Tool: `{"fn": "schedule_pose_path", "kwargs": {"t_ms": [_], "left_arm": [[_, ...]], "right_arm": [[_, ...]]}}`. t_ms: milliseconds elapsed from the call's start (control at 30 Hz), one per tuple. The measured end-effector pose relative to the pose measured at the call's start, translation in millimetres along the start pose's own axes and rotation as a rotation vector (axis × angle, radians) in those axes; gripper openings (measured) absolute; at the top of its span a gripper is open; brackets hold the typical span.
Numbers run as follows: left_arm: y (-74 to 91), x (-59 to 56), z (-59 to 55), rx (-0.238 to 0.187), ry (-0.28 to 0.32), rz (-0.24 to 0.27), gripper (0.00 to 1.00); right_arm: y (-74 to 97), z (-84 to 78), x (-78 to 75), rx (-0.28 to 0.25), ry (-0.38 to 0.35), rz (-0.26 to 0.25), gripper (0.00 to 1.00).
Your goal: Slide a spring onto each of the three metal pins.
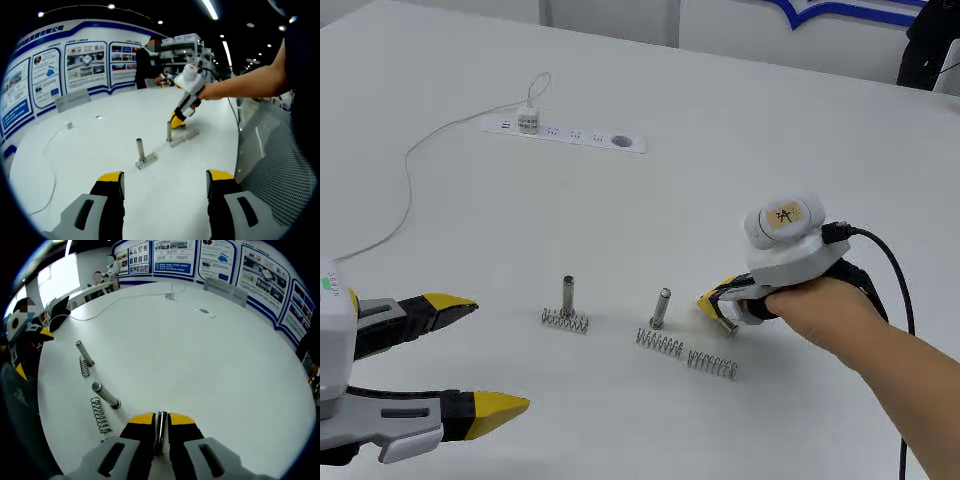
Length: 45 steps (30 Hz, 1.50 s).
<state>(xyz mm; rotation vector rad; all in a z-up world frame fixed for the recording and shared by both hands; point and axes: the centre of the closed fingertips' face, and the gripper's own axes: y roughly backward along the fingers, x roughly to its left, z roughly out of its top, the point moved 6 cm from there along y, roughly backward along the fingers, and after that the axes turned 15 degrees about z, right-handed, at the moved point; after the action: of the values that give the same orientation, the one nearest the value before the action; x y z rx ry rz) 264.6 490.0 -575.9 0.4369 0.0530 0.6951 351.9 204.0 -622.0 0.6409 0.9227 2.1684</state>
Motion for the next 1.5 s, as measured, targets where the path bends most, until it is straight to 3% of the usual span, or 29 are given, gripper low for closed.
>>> {"fn": "schedule_pose_path", "kwargs": {"t_ms": [600,833,1167,1500], "left_arm": [[1.2,3.9,-0.2,0.000,0.004,0.005,0.68],[1.0,3.8,-0.4,0.000,0.004,0.003,0.68],[2.2,5.8,0.9,-0.003,0.002,0.007,0.68],[1.7,3.4,2.2,-0.006,-0.004,0.004,0.67]], "right_arm": [[-3.6,-3.4,-1.6,0.063,-0.037,0.015,0.10],[-5.4,-1.0,0.9,0.105,-0.037,-0.010,0.09],[1.7,-6.3,2.3,0.051,-0.056,-0.016,0.09],[24.0,-4.6,9.1,-0.015,-0.050,-0.037,0.09]]}}
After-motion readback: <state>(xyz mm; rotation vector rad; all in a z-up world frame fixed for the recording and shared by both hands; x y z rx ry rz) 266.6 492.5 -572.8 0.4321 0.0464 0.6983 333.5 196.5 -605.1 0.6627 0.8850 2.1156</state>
